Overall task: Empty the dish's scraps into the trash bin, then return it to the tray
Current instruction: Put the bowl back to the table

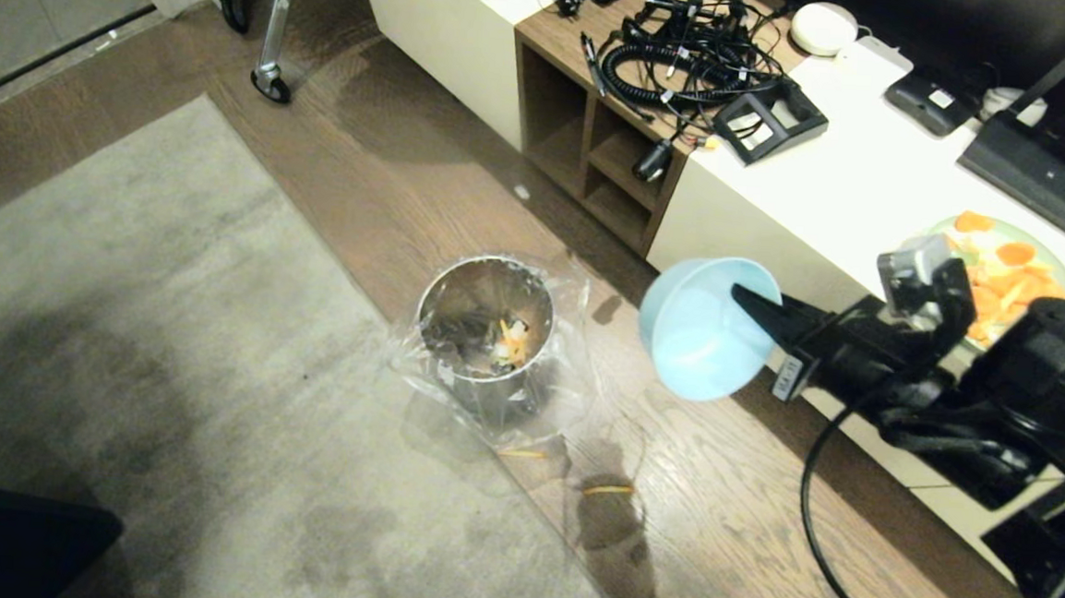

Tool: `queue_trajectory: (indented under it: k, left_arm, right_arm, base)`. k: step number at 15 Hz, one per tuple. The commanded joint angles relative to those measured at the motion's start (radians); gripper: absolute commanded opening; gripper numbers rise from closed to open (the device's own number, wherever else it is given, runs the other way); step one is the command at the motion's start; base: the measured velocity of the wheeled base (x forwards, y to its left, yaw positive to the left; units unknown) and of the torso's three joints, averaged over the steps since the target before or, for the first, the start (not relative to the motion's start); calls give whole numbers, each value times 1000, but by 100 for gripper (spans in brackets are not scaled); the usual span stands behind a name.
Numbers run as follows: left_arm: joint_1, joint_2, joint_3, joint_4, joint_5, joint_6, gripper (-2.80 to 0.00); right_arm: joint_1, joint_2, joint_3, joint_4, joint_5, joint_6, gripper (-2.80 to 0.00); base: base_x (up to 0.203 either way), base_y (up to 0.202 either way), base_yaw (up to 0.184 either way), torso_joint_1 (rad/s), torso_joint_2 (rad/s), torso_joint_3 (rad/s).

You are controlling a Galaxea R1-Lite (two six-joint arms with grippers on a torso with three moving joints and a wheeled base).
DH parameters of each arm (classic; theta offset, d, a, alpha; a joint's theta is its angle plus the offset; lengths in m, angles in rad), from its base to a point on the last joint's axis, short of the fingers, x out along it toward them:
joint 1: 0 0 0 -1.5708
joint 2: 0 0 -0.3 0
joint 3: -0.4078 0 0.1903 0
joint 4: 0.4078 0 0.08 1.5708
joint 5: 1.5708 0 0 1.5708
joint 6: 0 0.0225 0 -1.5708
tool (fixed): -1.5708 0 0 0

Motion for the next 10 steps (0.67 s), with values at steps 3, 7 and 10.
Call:
queue_trajectory:
  k: [3,7,10]
  left_arm:
    - [0,0,0,0,1,0,-280]
    - [0,0,0,0,1,0,-280]
    - [0,0,0,0,1,0,-280]
  right_arm:
    - [-117,-261,378,43,-56,121,-280]
    - [-191,-488,484,281,-97,168,-280]
    - [-280,-568,487,461,-168,177,-280]
  base:
    - [0,0,0,0,0,0]
    - [0,0,0,0,0,0]
    - [0,0,0,0,0,0]
